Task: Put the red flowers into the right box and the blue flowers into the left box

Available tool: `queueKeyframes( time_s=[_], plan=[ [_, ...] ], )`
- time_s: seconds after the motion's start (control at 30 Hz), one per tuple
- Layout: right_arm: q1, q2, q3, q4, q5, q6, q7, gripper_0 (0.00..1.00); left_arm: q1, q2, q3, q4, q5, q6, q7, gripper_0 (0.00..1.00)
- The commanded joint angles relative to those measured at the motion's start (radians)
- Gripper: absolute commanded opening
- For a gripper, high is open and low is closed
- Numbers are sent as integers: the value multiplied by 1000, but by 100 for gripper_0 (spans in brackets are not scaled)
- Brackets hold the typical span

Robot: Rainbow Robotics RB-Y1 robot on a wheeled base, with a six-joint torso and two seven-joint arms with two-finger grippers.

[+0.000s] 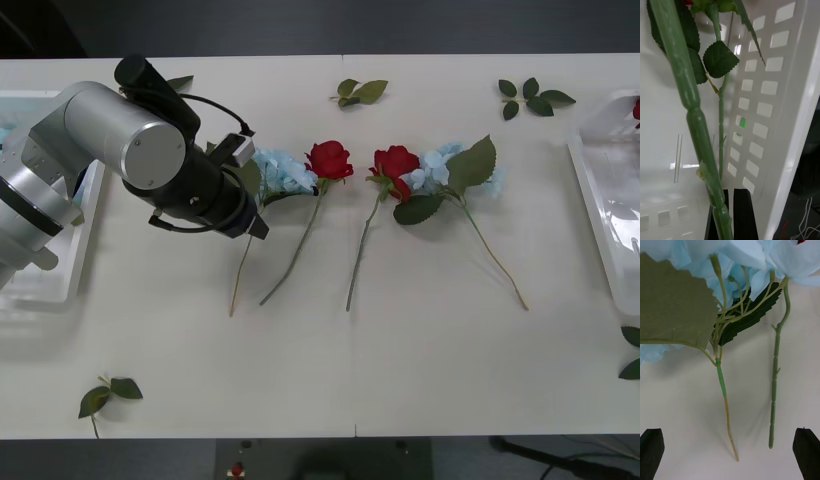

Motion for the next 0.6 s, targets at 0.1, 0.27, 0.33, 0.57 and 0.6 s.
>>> queueKeyframes(
  time_s=[0.1,0.27,0.33,0.57,0.6],
  plan=[
    [-4,-42,-15,91,35,-98,-20,0,-15,-28,-26,-10,-113,21,74,100],
    [-4,-42,13,159,28,-182,-34,0,-19,-70,-26,42,-167,33,73,100],
    [-4,-42,28,182,28,-210,-37,0,-24,-88,-26,64,-181,33,68,100],
    [-6,-42,86,194,-3,-251,-45,29,-35,-152,-29,139,-259,33,63,100],
    [-4,-42,88,194,-6,-258,-43,50,-35,-157,-29,141,-273,33,63,100]
  ],
)
